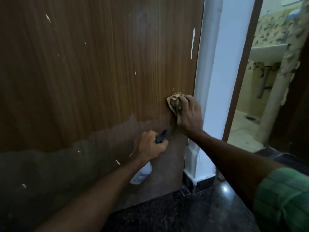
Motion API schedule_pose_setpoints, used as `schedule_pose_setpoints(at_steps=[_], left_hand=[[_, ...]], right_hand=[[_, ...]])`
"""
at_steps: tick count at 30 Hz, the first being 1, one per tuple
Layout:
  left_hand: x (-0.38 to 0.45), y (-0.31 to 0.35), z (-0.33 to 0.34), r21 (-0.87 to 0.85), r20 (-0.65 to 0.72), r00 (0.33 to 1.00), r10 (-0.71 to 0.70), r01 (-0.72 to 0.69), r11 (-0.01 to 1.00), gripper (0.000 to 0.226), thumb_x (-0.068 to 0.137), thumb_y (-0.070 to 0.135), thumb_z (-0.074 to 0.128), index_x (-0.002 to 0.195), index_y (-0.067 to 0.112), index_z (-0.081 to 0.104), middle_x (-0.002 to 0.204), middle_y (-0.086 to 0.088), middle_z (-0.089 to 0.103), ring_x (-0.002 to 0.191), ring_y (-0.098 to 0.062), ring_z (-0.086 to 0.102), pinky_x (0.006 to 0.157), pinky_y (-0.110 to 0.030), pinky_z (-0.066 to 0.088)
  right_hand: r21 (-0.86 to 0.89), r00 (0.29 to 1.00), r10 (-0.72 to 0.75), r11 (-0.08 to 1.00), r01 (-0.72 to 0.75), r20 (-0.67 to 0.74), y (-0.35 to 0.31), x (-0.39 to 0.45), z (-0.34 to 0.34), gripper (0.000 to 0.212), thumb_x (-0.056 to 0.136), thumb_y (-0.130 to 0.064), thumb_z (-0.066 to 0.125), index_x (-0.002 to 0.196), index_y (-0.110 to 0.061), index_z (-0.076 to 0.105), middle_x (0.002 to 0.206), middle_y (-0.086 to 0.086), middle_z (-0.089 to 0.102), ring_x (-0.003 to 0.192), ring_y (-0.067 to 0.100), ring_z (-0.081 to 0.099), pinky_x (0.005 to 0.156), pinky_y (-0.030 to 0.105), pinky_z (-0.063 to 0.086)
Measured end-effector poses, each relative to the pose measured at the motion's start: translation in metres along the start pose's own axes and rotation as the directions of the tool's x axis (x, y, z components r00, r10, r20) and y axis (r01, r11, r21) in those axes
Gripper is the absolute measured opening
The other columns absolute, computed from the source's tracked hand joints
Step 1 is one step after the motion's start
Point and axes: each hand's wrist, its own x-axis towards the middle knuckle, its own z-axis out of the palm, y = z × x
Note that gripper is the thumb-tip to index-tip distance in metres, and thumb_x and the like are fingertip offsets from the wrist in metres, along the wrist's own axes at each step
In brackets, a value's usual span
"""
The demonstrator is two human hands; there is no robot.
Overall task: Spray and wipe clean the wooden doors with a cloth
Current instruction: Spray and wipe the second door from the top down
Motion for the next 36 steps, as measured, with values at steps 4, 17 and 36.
schedule_pose_setpoints(at_steps=[4, 17, 36], left_hand=[[-0.008, -0.018, 0.010, 0.029, 0.043, 0.999, -0.019, 0.018, 0.999, 0.043, 0.083, 0.044, 0.071, 0.057, 0.013, 0.057, 0.054, 0.001, 0.058, 0.054, -0.022, 0.062, 0.055, -0.032, 0.044], [0.011, 0.000, 0.017, -0.115, -0.136, 0.980, 0.146, -0.162, 0.980, 0.050, 0.092, 0.019, 0.073, 0.051, 0.014, 0.046, 0.044, 0.008, 0.039, 0.040, -0.009, 0.046, 0.039, -0.019, 0.028], [0.000, -0.039, -0.015, -0.018, -0.122, 0.979, 0.166, -0.169, 0.985, 0.042, 0.086, 0.042, 0.059, 0.055, 0.017, 0.047, 0.049, -0.001, 0.052, 0.044, -0.028, 0.055, 0.043, -0.044, 0.041]], right_hand=[[-0.045, 0.997, -0.039, 0.998, 0.042, 0.060, 0.007, -0.011, 0.001, 0.062, 0.084, -0.027, 0.060, 0.140, -0.005, 0.048, 0.140, 0.018, 0.046, 0.117, 0.038, 0.048, 0.098, 0.046, 0.037], [0.021, 0.721, -0.586, 0.781, 0.624, 0.369, 0.060, -0.128, 0.026, 0.046, 0.093, -0.003, 0.050, 0.139, -0.003, 0.055, 0.119, 0.020, 0.058, 0.098, 0.034, 0.053, 0.070, 0.044, 0.054], [0.138, 0.892, -0.398, 0.916, 0.376, 0.213, 0.015, -0.069, 0.029, 0.069, 0.090, -0.045, 0.053, 0.151, -0.014, 0.043, 0.134, 0.018, 0.053, 0.112, 0.033, 0.053, 0.086, 0.039, 0.035]])
